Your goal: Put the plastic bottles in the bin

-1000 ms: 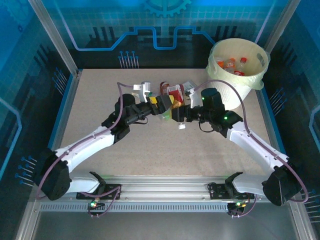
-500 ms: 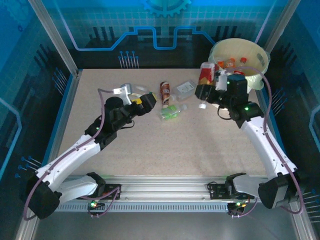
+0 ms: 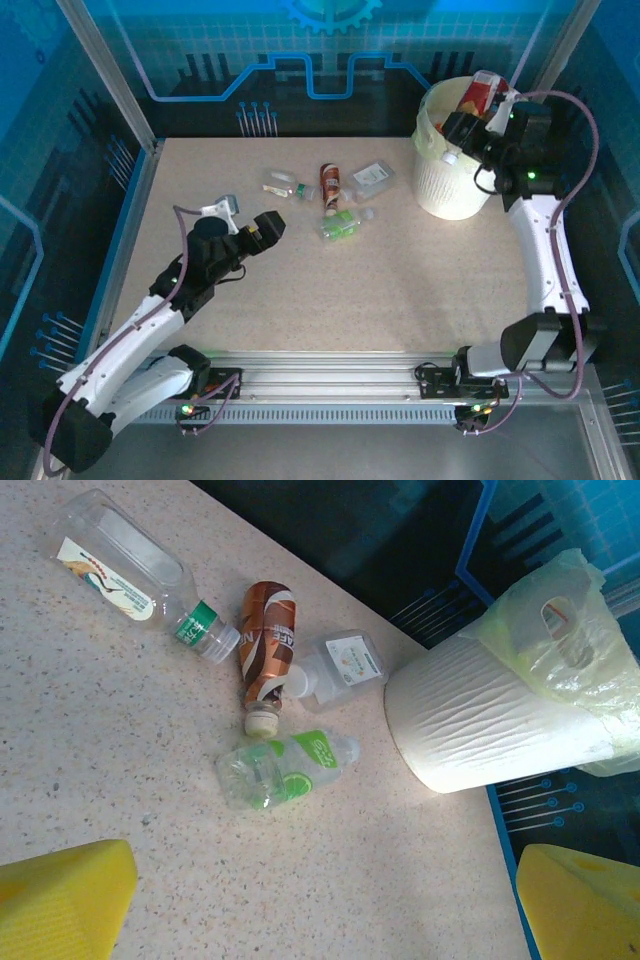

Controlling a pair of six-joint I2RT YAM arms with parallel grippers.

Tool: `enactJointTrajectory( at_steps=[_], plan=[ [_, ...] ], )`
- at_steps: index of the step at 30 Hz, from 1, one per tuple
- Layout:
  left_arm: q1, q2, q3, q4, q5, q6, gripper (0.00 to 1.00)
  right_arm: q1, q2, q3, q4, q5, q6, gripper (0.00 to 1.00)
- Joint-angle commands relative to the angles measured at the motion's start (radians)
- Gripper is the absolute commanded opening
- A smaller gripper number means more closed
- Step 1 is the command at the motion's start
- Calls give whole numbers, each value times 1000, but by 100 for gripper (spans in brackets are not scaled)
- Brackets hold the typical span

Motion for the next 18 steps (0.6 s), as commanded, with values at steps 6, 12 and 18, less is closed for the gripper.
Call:
enactJointTrajectory(
  at_steps=[6, 12, 18],
  plan=[
    [34, -61, -25, -93, -30, -5, 99, -120, 180, 186, -57, 52, 80, 46],
    [41, -51, -43, -75, -25, -18, 99, -131, 342, 353, -75, 16, 245, 53],
    [46, -54, -52, -88, -26, -14, 99, -104, 469, 482, -79, 69, 395, 64]
  ],
)
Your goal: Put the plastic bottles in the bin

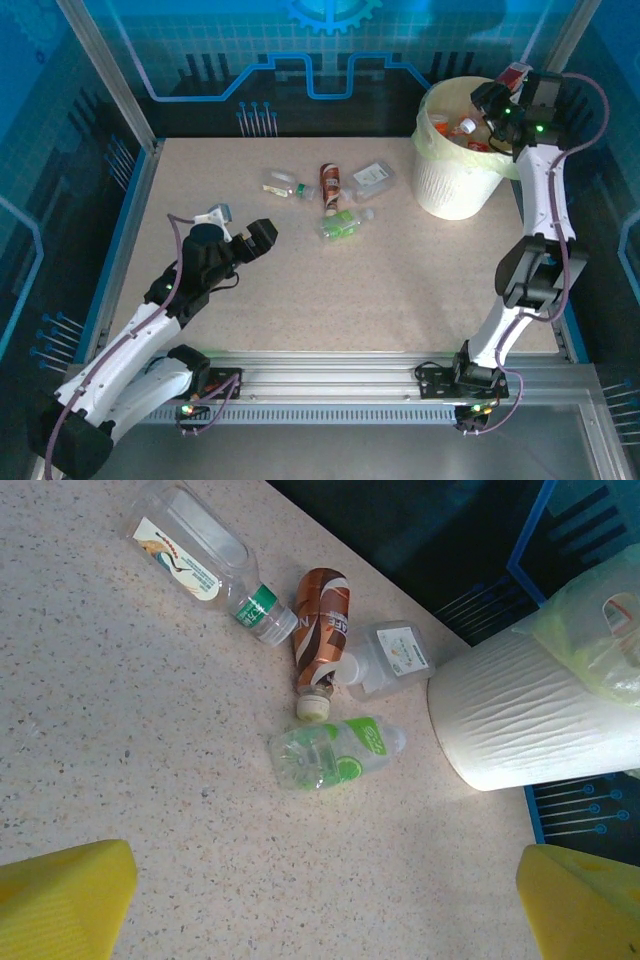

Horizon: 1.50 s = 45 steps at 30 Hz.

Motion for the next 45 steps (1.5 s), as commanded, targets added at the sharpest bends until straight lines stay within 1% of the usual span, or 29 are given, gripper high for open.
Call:
enactJointTrajectory(
  at_steps=[1, 4, 6, 9, 10, 11, 12, 19, 22, 25, 28, 31, 36, 41, 43, 45],
  plan=[
    [14, -6, -14, -11, -15, -13, 99, 24, 50, 96, -21, 36, 119, 65],
    [19, -6, -18, -16, -14, -19, 99, 41, 74, 146, -49, 69, 140, 73],
    [19, -5, -18, -25, -15, -21, 99, 53, 67, 144, -51, 92, 149, 81],
    [20, -5, -25, -35, -16, -22, 99, 65, 33, 95, -20, 118, 186, 88],
    [22, -4, -27, -37, -16, -22, 99, 66, 20, 74, -4, 119, 200, 92],
    [24, -4, -29, -38, -14, -22, 99, 66, 5, 58, 4, 120, 214, 98],
    [26, -1, -29, -41, -12, -22, 99, 66, -6, 48, 7, 122, 217, 100],
    [36, 34, -30, -38, -4, -40, 99, 71, -118, -41, 17, 158, 199, 100],
    [37, 53, -32, -27, 4, -52, 99, 70, -175, -95, 19, 153, 160, 100],
    [42, 79, -32, -19, 15, -60, 99, 69, -245, -154, 17, 126, 86, 100],
    [44, 117, -32, 7, 33, -71, 99, 71, -328, -225, 18, 77, 11, 100],
    [45, 173, -23, 31, 60, -90, 99, 71, -407, -298, 21, 0, -64, 100],
    [45, 273, 7, 41, 52, -140, 99, 74, -519, -380, -45, -96, -208, 100],
    [45, 382, 61, 36, 39, -194, 99, 74, -645, -516, -58, -294, -310, 100],
    [45, 429, 85, 44, 29, -211, 99, 78, -691, -566, -78, -346, -341, 100],
    [45, 482, 123, 52, 28, -219, 99, 82, -741, -633, -84, -370, -358, 100]
  ],
)
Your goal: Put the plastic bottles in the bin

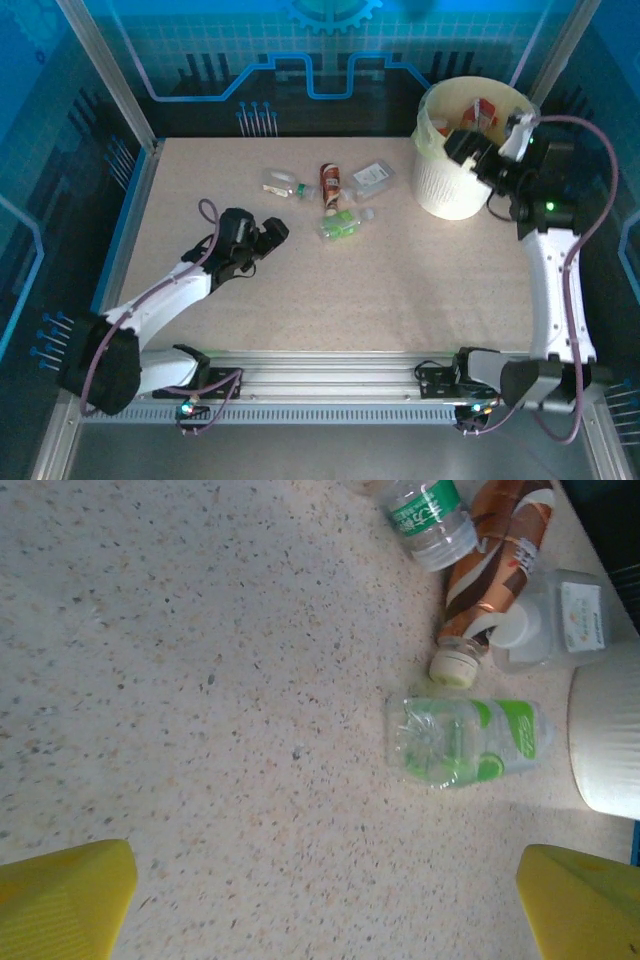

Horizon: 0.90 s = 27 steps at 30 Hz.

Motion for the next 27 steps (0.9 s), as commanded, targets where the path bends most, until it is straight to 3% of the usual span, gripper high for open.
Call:
enactJointTrajectory(
  at_steps=[1, 6, 11, 18, 27],
  plan=[
    [6, 81, 75, 16, -12, -51, 99, 19, -95, -96, -29, -146, -87, 100],
    [6, 215, 188, -25, -108, -92, 99, 38, -231, -280, 62, -215, -67, 100],
    [18, 356, 366, -32, -215, -63, 99, 58, -319, -330, 32, -239, -147, 100],
    [56, 690, 838, -375, -347, -87, 99, 66, -367, -331, -15, -205, -192, 100],
    [100, 1067, 1394, -742, -365, -161, 99, 69, -369, -335, 21, -206, -166, 100]
  ],
)
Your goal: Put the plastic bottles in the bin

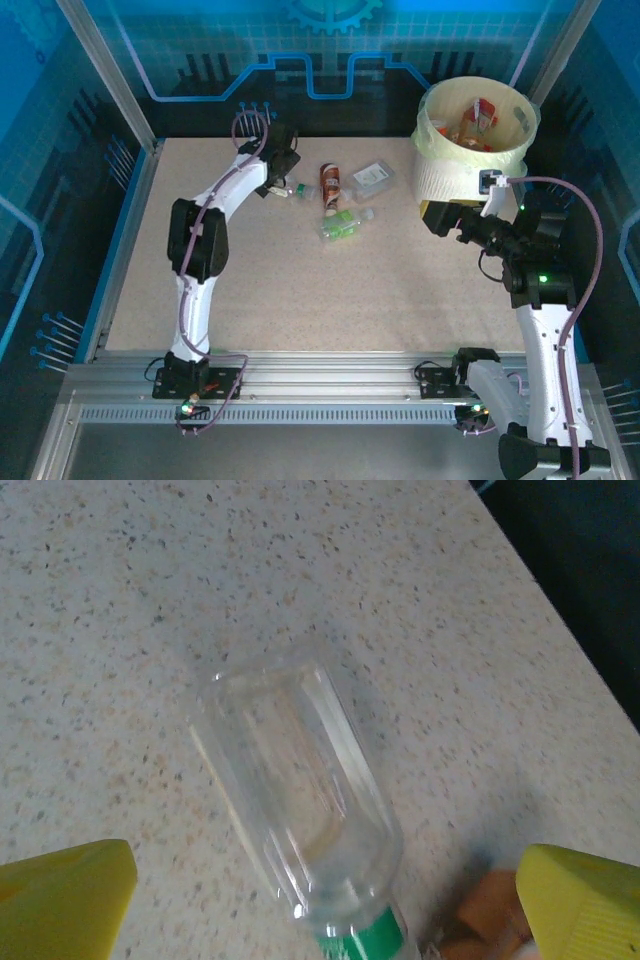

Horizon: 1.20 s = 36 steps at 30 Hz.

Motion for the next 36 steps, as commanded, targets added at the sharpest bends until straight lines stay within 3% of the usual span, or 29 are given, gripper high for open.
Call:
enactJointTrajectory(
  at_steps=[1, 14, 17, 23, 27, 32, 36],
  plan=[
    [16, 103, 153, -218, -34, -28, 99, 18, -5, -9, 11, -4, -4, 100],
    [46, 347, 401, -233, 39, -17, 97, 22, 8, 43, -5, -6, -6, 100],
    [45, 340, 367, -197, 49, -16, 82, 22, 11, 60, -22, -6, -12, 100],
    [46, 264, 238, -97, 56, -35, 76, 23, 4, 76, -62, 17, -17, 100],
    [45, 194, 118, -13, 43, -28, 54, 23, 6, 70, -71, 10, -12, 100],
    [53, 108, -48, 117, 53, -46, 47, 25, 5, 69, -70, 5, 1, 100],
    [60, 48, -157, 235, 86, -23, 34, 26, -2, 67, -55, 4, 17, 100]
  ],
)
